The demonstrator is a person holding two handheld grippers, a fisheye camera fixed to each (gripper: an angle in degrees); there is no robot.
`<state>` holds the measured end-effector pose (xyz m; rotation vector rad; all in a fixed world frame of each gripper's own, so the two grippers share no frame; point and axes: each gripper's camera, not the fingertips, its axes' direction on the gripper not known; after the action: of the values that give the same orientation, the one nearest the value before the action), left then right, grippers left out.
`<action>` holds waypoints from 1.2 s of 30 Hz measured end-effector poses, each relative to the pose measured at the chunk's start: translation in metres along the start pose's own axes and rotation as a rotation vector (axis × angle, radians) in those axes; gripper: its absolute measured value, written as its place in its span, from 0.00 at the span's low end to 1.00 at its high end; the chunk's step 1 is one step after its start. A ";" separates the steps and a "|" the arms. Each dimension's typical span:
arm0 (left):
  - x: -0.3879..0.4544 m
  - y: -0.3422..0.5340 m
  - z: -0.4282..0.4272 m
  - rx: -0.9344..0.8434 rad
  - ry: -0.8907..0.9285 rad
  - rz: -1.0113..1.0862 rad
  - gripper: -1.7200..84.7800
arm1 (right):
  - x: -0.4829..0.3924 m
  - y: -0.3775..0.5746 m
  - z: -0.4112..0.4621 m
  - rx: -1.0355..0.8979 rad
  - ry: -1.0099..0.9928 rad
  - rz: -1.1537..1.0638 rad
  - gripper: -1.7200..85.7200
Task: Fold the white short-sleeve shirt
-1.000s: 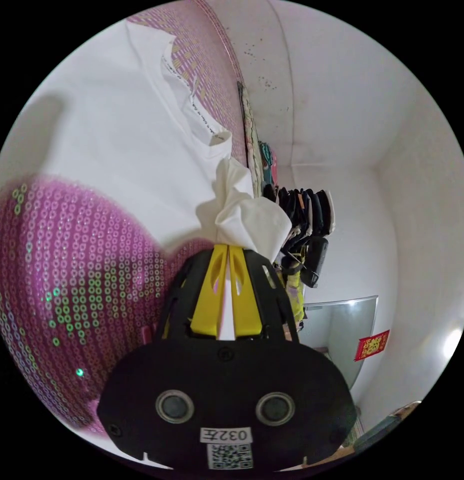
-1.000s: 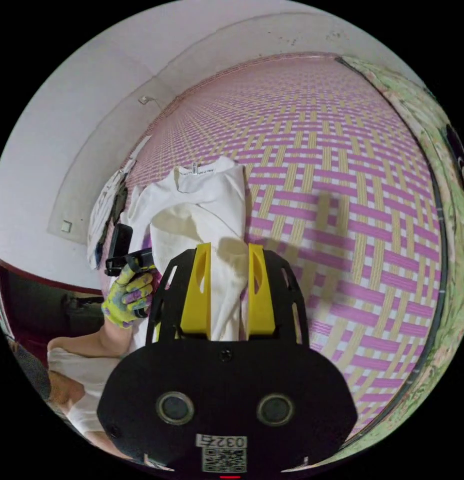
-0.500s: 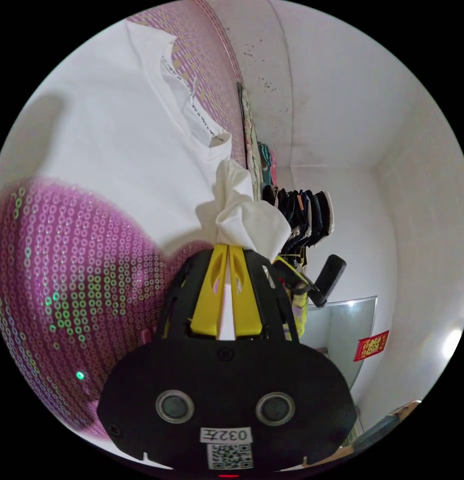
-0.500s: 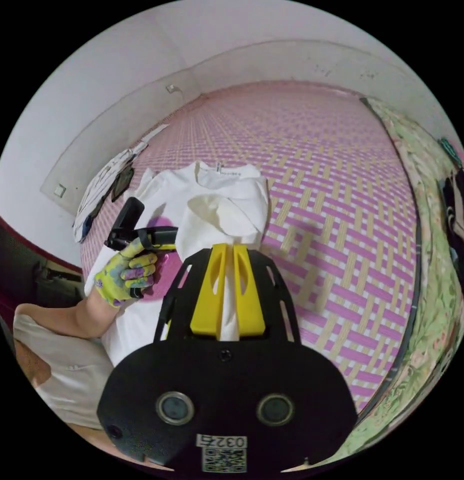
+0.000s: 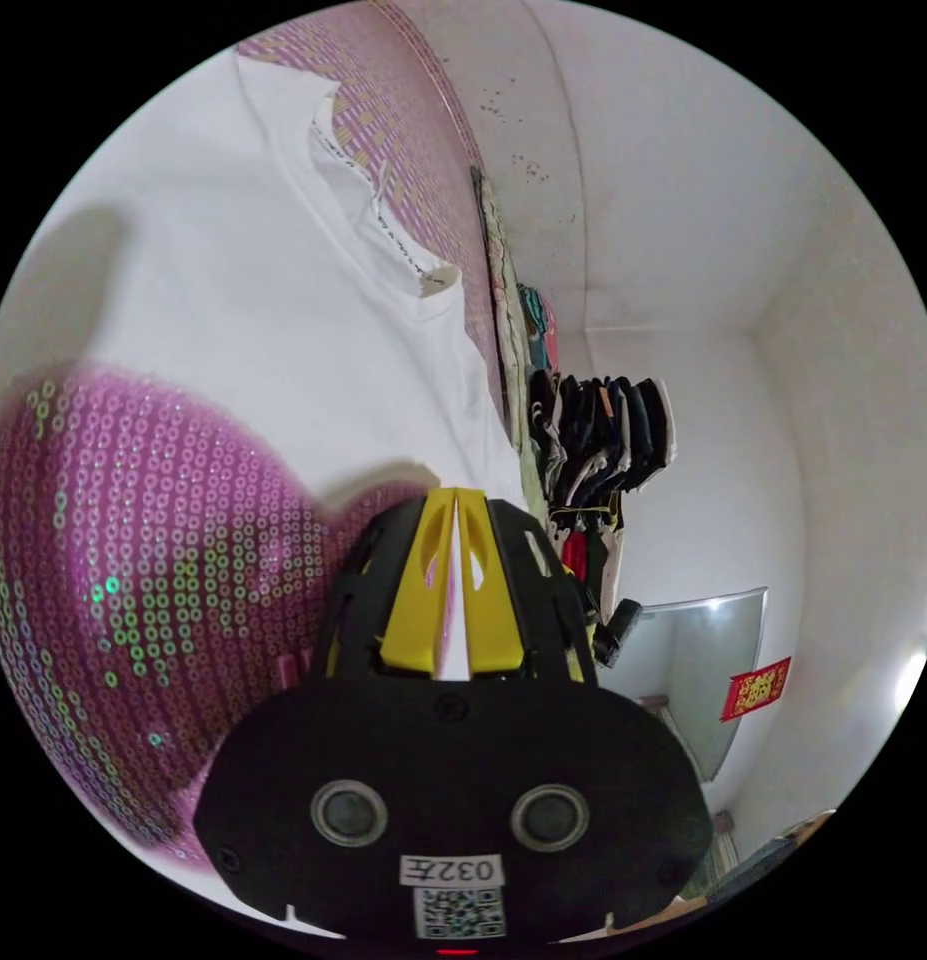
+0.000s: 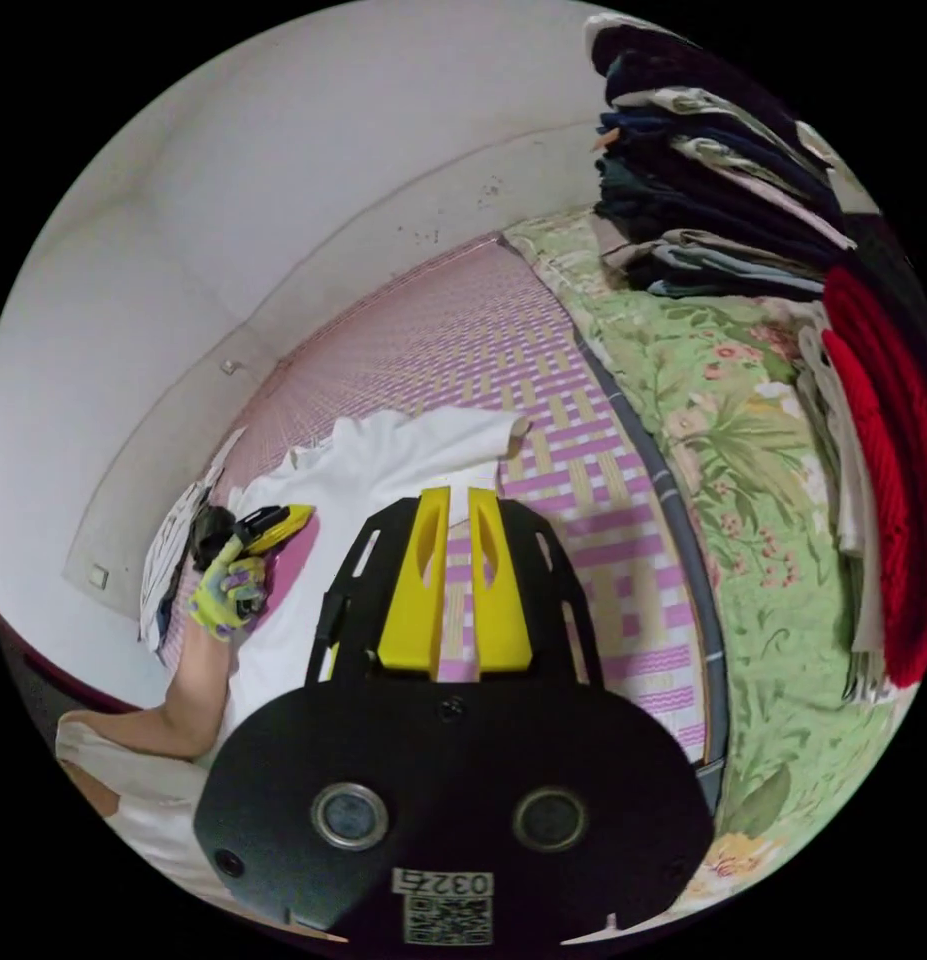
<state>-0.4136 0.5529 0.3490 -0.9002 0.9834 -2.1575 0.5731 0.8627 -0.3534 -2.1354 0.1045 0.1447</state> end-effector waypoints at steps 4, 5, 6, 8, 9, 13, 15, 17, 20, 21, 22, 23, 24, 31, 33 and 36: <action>0.013 0.010 0.001 0.044 0.057 0.059 0.01 | -0.013 -0.006 0.015 -0.049 0.038 -0.063 0.05; 0.017 0.011 -0.001 0.051 0.078 0.073 0.01 | -0.014 -0.007 0.018 -0.057 0.029 -0.067 0.05; 0.029 0.016 -0.006 0.068 0.103 0.112 0.01 | -0.017 -0.011 0.025 -0.079 -0.010 -0.079 0.06; 0.051 0.027 -0.017 0.099 0.077 0.181 0.01 | -0.028 -0.014 0.035 -0.121 -0.071 -0.094 0.07; 0.063 0.036 -0.025 0.121 0.040 0.216 0.01 | -0.042 -0.013 0.038 -0.125 -0.105 -0.119 0.07; 0.065 0.060 -0.068 0.192 0.037 0.199 0.01 | -0.108 0.004 0.050 -0.183 -0.348 -0.251 0.07; 0.057 0.067 -0.103 0.271 0.032 0.184 0.02 | -0.132 0.016 0.066 -0.261 -0.445 -0.294 0.07; 0.045 0.070 -0.149 0.374 -0.038 0.169 0.03 | -0.144 0.027 0.081 -0.311 -0.512 -0.310 0.07; 0.000 0.066 -0.237 0.555 -0.235 0.057 0.09 | -0.142 0.043 0.094 -0.285 -0.519 -0.339 0.07; -0.020 0.066 -0.270 0.628 -0.290 0.003 0.11 | -0.134 0.049 0.094 -0.240 -0.548 -0.345 0.07; -0.035 0.064 -0.294 0.671 -0.343 -0.026 0.13 | -0.125 0.055 0.092 -0.189 -0.588 -0.354 0.07; -0.040 0.060 -0.302 0.674 -0.375 -0.033 0.13 | -0.121 0.057 0.091 -0.166 -0.606 -0.358 0.07; -0.047 0.048 -0.308 0.643 -0.445 -0.053 0.14 | -0.114 0.057 0.089 -0.141 -0.623 -0.359 0.06; -0.044 -0.016 -0.267 0.471 -0.644 -0.028 0.15 | -0.102 0.057 0.073 -0.049 -0.557 -0.457 0.05; -0.039 -0.027 -0.254 0.447 -0.689 -0.011 0.14 | -0.097 0.055 0.073 -0.045 -0.562 -0.445 0.05; -0.015 -0.040 -0.227 0.443 -0.849 0.039 0.14 | -0.091 0.052 0.076 -0.054 -0.572 -0.433 0.05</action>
<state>-0.5889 0.6766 0.2630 -1.3569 0.0969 -1.5827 0.4718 0.9003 -0.4241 -2.0382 -0.6941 0.4944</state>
